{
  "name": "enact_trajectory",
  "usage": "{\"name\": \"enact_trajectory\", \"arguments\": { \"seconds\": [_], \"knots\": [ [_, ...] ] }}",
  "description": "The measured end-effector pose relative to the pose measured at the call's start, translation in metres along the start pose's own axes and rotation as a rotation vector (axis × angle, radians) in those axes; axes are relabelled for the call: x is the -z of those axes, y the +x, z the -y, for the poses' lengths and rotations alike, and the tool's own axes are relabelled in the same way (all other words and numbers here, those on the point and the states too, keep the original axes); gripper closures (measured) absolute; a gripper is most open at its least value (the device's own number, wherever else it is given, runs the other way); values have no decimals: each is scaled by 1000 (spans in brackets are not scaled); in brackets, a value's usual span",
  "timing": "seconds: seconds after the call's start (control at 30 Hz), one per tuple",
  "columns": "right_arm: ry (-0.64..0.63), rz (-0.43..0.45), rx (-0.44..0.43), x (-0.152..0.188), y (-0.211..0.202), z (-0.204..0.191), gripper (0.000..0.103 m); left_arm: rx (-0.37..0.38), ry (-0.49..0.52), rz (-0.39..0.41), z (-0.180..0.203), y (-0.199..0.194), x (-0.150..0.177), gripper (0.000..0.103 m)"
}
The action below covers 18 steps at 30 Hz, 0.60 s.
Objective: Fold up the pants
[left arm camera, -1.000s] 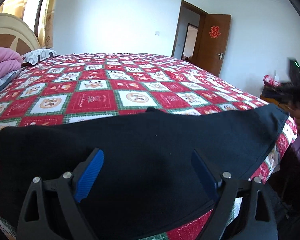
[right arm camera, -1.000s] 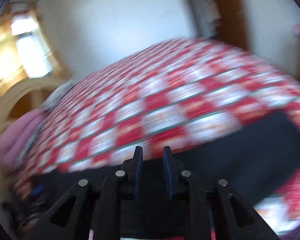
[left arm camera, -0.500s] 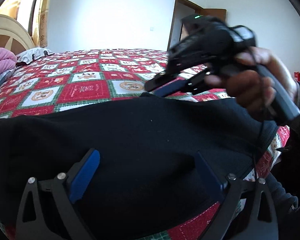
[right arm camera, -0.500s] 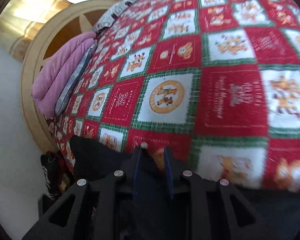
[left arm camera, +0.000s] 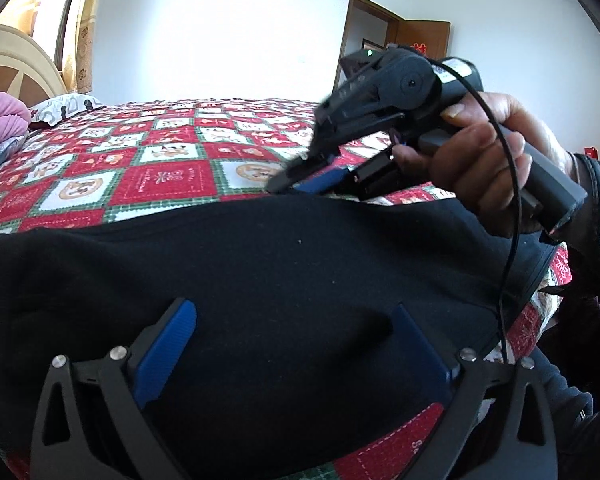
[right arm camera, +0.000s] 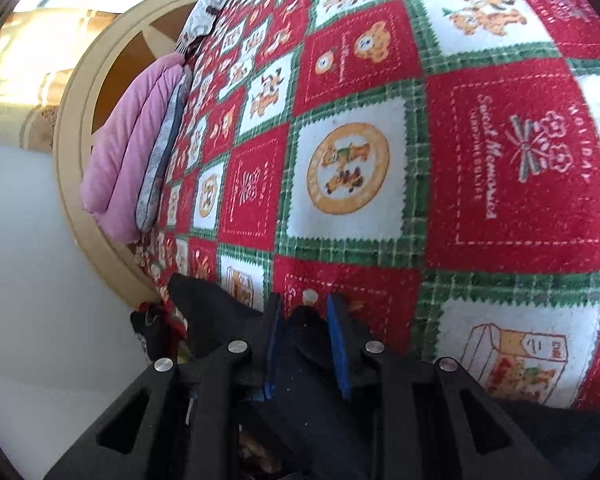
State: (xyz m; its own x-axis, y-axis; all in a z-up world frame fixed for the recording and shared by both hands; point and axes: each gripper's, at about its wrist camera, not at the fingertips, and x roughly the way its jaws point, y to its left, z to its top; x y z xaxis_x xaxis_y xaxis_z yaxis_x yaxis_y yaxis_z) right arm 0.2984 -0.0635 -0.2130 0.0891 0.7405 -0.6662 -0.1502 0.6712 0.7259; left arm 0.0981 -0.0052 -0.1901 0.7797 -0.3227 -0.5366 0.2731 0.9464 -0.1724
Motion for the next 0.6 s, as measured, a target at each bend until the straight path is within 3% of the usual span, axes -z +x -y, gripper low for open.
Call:
{"name": "enact_trajectory", "arguments": {
  "seconds": [0.03, 0.23, 0.43, 0.5, 0.6],
  "knots": [
    [-26, 15, 27, 1, -1, -5, 100, -2, 2, 0, 1, -1, 0, 2],
    [-149, 126, 87, 12, -21, -38, 101, -17, 16, -7, 3, 1, 1, 2],
    [-163, 164, 272, 0, -5, -15, 103, -13, 15, -1, 3, 1, 1, 1],
    [-161, 183, 236, 2, -12, -9, 103, -13, 16, -3, 3, 1, 1, 1],
    [-162, 240, 270, 17, -40, -7, 101, -17, 16, -6, 3, 3, 0, 0]
  ]
}}
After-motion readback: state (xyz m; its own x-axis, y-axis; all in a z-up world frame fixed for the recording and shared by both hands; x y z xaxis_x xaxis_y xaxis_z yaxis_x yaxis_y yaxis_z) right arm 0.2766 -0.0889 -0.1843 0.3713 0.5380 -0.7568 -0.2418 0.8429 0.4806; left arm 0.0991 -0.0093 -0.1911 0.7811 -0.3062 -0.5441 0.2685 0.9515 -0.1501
